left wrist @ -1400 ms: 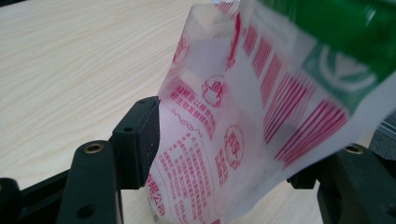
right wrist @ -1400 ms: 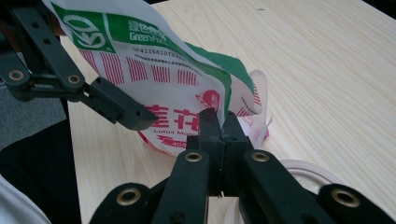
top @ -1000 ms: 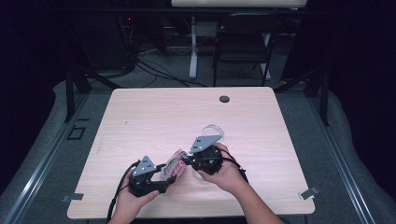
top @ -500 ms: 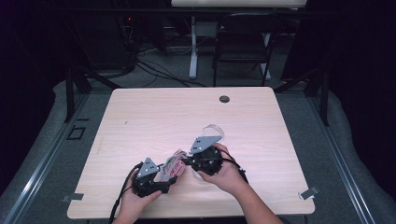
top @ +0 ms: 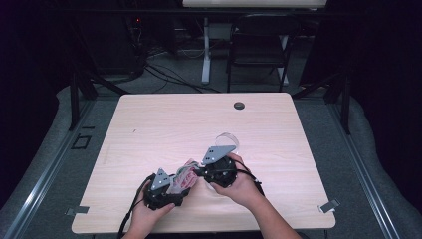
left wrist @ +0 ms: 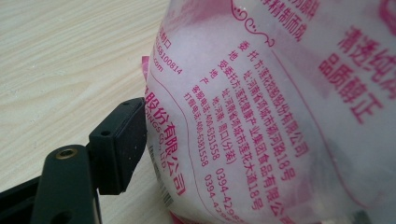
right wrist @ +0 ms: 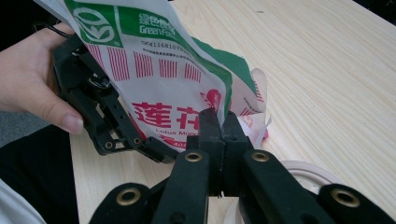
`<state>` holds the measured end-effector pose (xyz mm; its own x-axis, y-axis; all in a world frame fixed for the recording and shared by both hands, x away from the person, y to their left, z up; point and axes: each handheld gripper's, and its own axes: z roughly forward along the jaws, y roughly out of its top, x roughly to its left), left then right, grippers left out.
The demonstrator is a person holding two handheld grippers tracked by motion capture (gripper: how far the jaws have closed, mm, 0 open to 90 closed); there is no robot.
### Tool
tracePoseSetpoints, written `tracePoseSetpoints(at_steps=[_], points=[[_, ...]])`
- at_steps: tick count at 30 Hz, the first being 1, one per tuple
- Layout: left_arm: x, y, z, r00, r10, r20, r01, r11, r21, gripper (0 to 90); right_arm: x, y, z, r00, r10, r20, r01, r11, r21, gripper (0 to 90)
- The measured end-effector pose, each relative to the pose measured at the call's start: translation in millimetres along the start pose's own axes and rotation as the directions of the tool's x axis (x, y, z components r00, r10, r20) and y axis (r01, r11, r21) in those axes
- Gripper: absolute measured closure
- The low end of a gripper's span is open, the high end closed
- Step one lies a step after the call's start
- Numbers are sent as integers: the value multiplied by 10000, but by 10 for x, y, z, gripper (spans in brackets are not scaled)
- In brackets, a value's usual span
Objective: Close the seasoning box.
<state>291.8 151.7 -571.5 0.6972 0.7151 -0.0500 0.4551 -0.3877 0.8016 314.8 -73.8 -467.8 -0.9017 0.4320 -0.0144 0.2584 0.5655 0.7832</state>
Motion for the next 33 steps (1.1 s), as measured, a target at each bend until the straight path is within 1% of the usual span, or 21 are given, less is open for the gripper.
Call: tracePoseSetpoints(at_steps=[4, 6, 8, 10, 12, 16, 18, 21, 23, 25, 26, 31, 33], points=[[5, -9, 25, 10000, -19, -38, 19, 10000, -3, 254, 3, 2, -1, 10000, -48, 50, 48, 10000, 33, 900], [15, -17, 45, 10000, -60, 4, 60, 10000, 69, 248, 6, 2, 1, 10000, -39, 62, 38, 10000, 14, 900], [18, -30, 75, 9998, -179, 55, 179, 9998, 115, 248, 7, 2, 2, 10000, -39, 61, 39, 10000, 9, 900], [17, -37, 101, 10000, -92, 20, 92, 9998, 172, 249, 6, 2, 2, 10000, -46, 55, 45, 10000, 18, 900], [12, -42, 121, 10000, 11, -42, -10, 9995, 323, 251, 8, 1, 2, 10000, -42, 60, 42, 10000, 8, 900], [6, -58, 159, 9999, 83, -113, -77, 9986, 516, 251, 7, 1, 3, 10000, -54, 53, 54, 10000, 20, 900], [4, -59, 174, 9999, -9, -118, 16, 9980, 630, 251, 6, -1, 6, 10000, -20, 30, 20, 10000, -8, 900], [7, -56, 182, 9999, 18, -114, -9, 9970, 777, 256, 9, 0, 3, 10000, -50, 52, 49, 10000, 22, 900], [0, -53, 195, 9999, 15, -128, -2, 9947, 1028, 260, 12, -1, 7, 10000, -34, 43, 34, 10000, 12, 900], [-9, -49, 211, 9997, 134, -211, -105, 9916, 1287, 262, 14, -3, 14, 10000, -20, 36, 20, 10000, -4, 900], [-16, -49, 215, 9995, 180, -258, -145, 9915, 1294, 264, 16, -4, 17, 10000, -24, 41, 24, 10000, 2, 900], [-18, -49, 217, 9996, 152, -249, -118, 9915, 1295, 263, 15, -3, 20, 10000, -42, 10, 42, 10000, 15, 900], [-22, -48, 217, 9994, 183, -307, -141, 9913, 1309, 260, 16, -3, 21, 10000, -42, 8, 42, 10000, 11, 900]])
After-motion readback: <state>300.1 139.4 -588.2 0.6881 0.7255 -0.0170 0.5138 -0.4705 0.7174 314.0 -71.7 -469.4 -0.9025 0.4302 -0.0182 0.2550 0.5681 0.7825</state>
